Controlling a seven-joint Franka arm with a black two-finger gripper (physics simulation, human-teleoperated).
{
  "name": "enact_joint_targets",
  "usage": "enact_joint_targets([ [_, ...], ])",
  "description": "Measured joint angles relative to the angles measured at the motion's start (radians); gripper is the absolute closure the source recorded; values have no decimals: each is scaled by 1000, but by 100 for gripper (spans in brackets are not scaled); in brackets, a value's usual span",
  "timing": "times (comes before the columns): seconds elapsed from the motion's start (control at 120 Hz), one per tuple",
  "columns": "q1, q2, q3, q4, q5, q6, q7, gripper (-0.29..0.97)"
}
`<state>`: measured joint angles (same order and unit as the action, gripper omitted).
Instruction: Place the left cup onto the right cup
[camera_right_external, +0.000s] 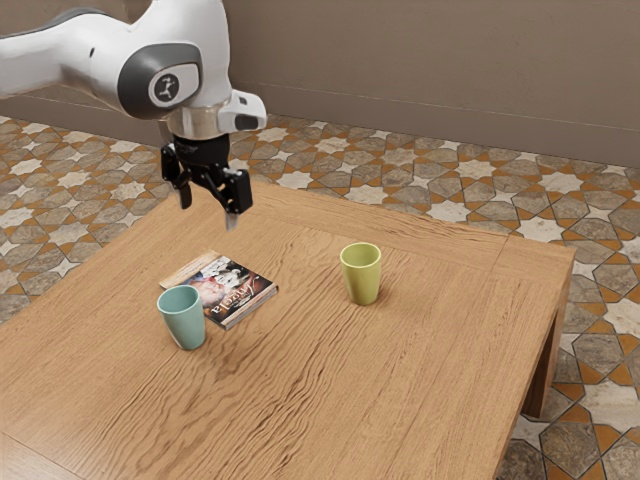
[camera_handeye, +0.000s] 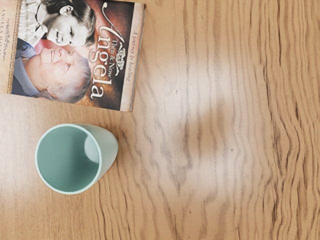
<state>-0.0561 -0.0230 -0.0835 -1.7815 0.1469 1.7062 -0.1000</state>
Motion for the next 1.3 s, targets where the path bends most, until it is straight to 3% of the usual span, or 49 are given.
enact_joint_targets([
  [0.558, 128, -9, 47, -228, -8, 225, -65, 0],
  [1.042, 41, -1, 48, -315, -14, 333, -108, 0],
  [1.3, 51, 6, 52, -329, -16, 369, -126, 0],
])
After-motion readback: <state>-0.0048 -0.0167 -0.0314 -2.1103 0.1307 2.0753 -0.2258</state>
